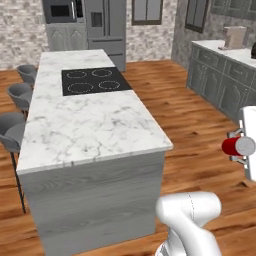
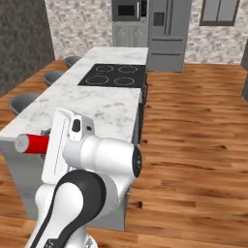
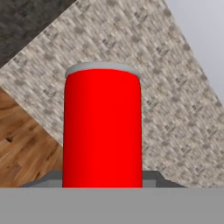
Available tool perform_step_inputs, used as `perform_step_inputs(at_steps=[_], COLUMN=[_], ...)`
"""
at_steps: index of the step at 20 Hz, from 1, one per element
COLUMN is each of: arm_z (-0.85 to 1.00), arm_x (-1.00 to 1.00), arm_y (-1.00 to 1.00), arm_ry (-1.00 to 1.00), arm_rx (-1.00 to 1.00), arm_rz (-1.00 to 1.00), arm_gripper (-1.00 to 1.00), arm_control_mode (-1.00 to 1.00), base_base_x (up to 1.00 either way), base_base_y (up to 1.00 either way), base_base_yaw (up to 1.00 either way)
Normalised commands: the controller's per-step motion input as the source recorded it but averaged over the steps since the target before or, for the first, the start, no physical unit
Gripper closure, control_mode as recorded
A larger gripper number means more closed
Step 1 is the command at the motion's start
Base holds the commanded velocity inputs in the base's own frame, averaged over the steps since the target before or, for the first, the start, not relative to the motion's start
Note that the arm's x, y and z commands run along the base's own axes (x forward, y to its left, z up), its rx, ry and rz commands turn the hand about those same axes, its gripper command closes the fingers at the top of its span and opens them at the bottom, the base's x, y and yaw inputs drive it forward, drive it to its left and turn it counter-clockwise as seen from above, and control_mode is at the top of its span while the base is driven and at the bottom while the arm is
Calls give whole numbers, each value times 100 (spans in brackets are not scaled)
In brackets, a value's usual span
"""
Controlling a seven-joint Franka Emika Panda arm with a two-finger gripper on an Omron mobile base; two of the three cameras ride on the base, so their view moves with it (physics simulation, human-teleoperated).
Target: Pick the can from the counter and place it in the open cabinet.
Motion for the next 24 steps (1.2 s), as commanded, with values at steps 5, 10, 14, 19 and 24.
perform_step_inputs(at_steps=[5,10,14,19,24], arm_z=[0,0,0,0,0], arm_x=[0,0,0,0,0], arm_y=[0,0,0,0,0], arm_ry=[0,0,0,0,0], arm_rx=[0,0,0,0,0], arm_rz=[0,0,0,0,0], arm_gripper=[100,100,100,100,100], arm_control_mode=[100,100,100,100,100], base_base_x=[-19,-1,0,0,0], base_base_y=[-28,-35,-33,-32,-36], base_base_yaw=[-29,-28,-29,-28,-30])
